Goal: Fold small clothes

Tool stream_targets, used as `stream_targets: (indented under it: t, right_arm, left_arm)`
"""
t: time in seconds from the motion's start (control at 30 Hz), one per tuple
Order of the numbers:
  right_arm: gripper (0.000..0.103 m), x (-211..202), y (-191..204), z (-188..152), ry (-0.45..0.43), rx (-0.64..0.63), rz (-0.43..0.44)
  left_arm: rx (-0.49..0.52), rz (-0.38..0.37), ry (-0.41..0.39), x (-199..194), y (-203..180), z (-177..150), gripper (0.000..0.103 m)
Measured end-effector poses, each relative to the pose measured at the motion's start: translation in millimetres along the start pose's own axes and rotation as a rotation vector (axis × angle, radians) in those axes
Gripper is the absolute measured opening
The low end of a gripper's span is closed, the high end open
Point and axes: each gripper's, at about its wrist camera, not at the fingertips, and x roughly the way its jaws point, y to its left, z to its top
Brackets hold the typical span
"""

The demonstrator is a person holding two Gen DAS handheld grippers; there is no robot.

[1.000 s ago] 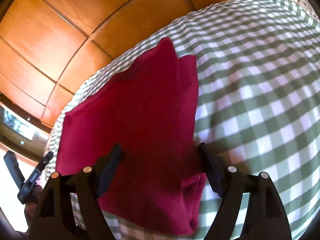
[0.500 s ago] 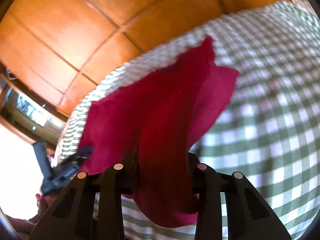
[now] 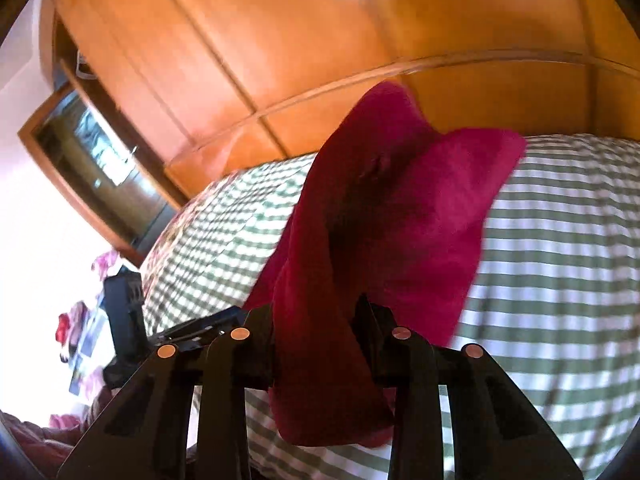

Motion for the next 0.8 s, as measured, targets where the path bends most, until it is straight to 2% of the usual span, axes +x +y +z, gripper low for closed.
stream_targets:
  t: [0.2, 0.3, 0.33, 0.37, 0.4, 0.43, 0.47, 0.5, 0.67, 0.8]
  right_arm:
    - [0.030, 62, 52, -2, 0.106, -0.123, -0.003]
    - [0.030, 86, 73, -18, 0.170, -0.227, -0.046]
    - [0.034, 90, 76, -25, 0.182, -0.257, -0.057]
    - [0.044, 95, 81, -30, 0.192, -0.285, -0.047]
    - [0.049, 96, 85, -35, 0.194, -0.298, -0.007]
    - [0.059, 97, 90, -38, 0.195, -0.300, 0.047]
    - [0.066, 93, 92, -41, 0.193, -0.304, 0.082]
    - [0.067, 88, 93, -43, 0.189, -0.309, 0.106]
    - [0.067, 48, 80, -55, 0.145, -0.250, 0.184]
    - [0.067, 11, 44, -67, 0.087, -0.163, 0.097]
  left_arm:
    - [-0.120, -0.046, -0.041, -32, 45, 3, 0.052]
    - [-0.141, -0.087, -0.050, -41, 52, 1, 0.058]
    - [-0.152, -0.110, -0.049, -43, 53, 1, 0.062]
    - [-0.165, -0.134, -0.045, -41, 54, 5, 0.064]
    - [-0.176, -0.153, -0.041, -41, 55, 6, 0.069]
    - [-0.192, -0.181, -0.035, -41, 56, 9, 0.071]
    - [-0.209, -0.212, -0.028, -40, 57, 11, 0.072]
    - [-0.228, -0.244, -0.020, -39, 57, 14, 0.074]
    - [-0.247, -0.320, -0.008, -37, 47, 24, 0.078]
    - [-0.194, -0.313, 0.059, -20, 25, 28, 0.077]
